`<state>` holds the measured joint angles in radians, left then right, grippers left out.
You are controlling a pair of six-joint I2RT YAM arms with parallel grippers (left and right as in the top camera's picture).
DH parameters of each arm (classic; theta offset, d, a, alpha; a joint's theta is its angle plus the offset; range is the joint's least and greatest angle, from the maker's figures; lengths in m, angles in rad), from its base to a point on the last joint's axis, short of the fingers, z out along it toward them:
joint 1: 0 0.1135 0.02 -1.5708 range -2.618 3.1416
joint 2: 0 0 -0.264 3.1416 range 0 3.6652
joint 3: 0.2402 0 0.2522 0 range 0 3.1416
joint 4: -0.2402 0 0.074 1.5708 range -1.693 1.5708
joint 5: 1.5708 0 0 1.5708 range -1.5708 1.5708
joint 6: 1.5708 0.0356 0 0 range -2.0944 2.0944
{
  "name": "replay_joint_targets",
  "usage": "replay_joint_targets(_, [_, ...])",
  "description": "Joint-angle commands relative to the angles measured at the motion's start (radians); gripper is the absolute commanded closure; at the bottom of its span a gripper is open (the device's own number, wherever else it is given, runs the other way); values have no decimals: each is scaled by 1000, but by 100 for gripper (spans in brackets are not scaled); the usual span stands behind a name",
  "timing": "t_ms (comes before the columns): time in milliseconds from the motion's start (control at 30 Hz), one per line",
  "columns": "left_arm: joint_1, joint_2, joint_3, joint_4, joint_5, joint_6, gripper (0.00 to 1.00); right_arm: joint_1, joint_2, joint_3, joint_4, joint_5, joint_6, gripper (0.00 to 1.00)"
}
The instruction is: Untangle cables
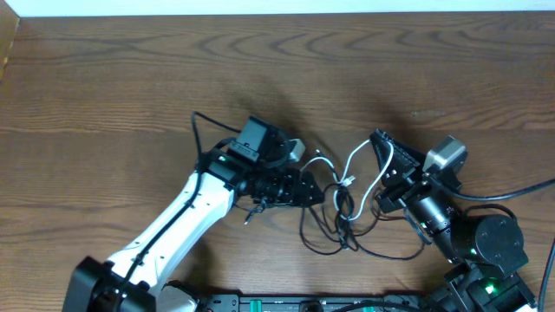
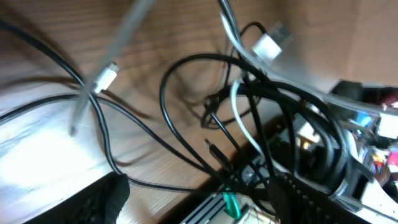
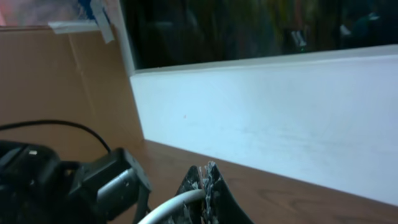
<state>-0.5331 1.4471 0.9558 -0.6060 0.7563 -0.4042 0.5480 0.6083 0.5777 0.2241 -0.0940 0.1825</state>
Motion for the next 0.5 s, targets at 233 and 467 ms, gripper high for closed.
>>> replay_joint_targets(233, [-153, 118, -8, 184, 202, -18, 24, -8, -2, 5, -47, 35, -24, 99])
replay_joint_targets(467, [-208, 122, -8, 338, 215, -175, 24, -8, -2, 5, -60, 35, -24, 99])
